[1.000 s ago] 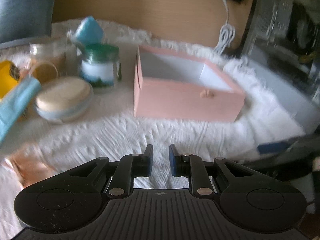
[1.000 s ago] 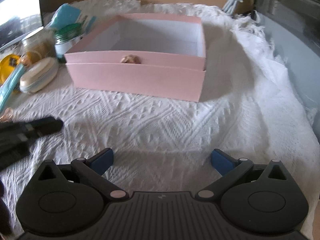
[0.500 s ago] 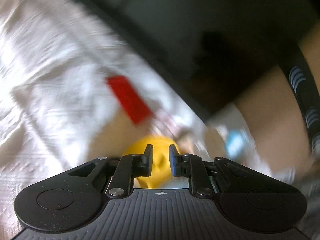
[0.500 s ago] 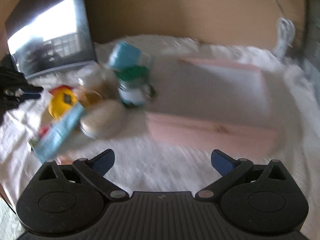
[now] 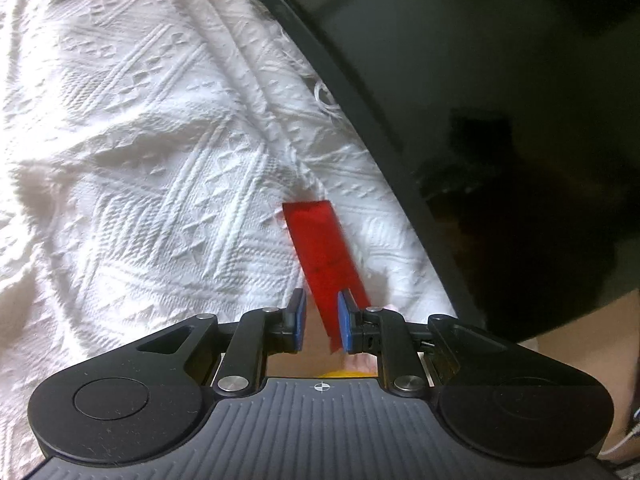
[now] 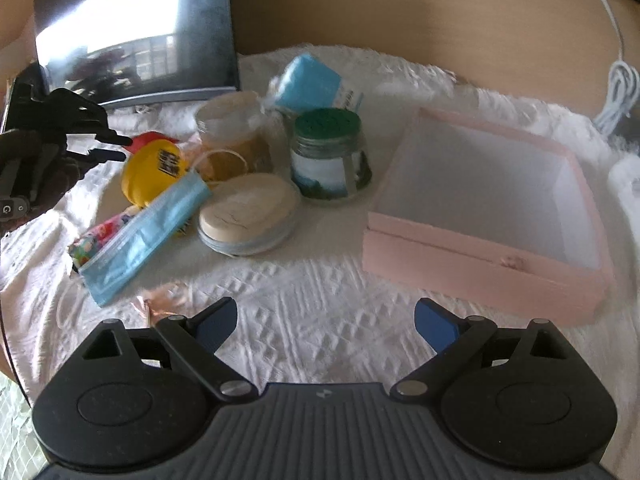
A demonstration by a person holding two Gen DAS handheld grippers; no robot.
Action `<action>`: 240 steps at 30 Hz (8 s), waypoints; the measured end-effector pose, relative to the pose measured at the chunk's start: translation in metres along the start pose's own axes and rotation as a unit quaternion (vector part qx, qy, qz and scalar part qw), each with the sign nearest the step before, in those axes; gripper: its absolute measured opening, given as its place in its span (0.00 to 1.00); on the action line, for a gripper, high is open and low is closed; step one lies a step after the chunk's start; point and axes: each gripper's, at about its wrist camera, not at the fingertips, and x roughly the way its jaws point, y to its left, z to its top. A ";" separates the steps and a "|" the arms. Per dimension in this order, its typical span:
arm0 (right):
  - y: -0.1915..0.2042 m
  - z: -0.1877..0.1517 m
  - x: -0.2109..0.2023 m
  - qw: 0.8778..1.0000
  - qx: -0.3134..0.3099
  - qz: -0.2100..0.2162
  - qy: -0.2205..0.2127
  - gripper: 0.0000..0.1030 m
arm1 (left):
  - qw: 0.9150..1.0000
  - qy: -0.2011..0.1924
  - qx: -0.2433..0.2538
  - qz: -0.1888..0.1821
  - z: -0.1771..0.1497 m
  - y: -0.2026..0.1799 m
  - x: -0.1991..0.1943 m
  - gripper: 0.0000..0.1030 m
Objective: Organize soft objects
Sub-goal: 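Move the left tool over to the yellow funnel, then grasp the yellow funnel with the left tool while the right tool grasps the blue face mask, then carry funnel and mask into the pink box and open both tools, then grasp the pink Kleenex tissue pack with the left tool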
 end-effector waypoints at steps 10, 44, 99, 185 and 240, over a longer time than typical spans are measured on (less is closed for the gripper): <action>0.001 -0.009 0.000 0.999 -0.028 -0.025 0.005 0.94 | 0.998 -0.041 0.025 -0.043 0.008 -0.018 0.022 0.18; 0.022 -0.003 0.019 0.997 -0.069 -0.021 0.001 0.94 | 0.881 0.081 0.461 -0.066 -0.106 -0.090 -0.004 0.28; 0.122 0.050 0.103 0.986 0.015 0.147 0.074 0.67 | 0.926 -0.084 0.368 -0.024 -0.047 -0.032 -0.109 0.10; -0.139 0.092 0.046 0.992 0.008 -0.127 0.021 0.60 | 0.947 -0.020 0.318 0.035 -0.069 -0.007 -0.101 0.19; 0.019 -0.046 0.037 0.998 -0.063 0.014 -0.019 1.00 | 0.872 0.064 0.484 0.042 -0.121 -0.033 -0.045 0.51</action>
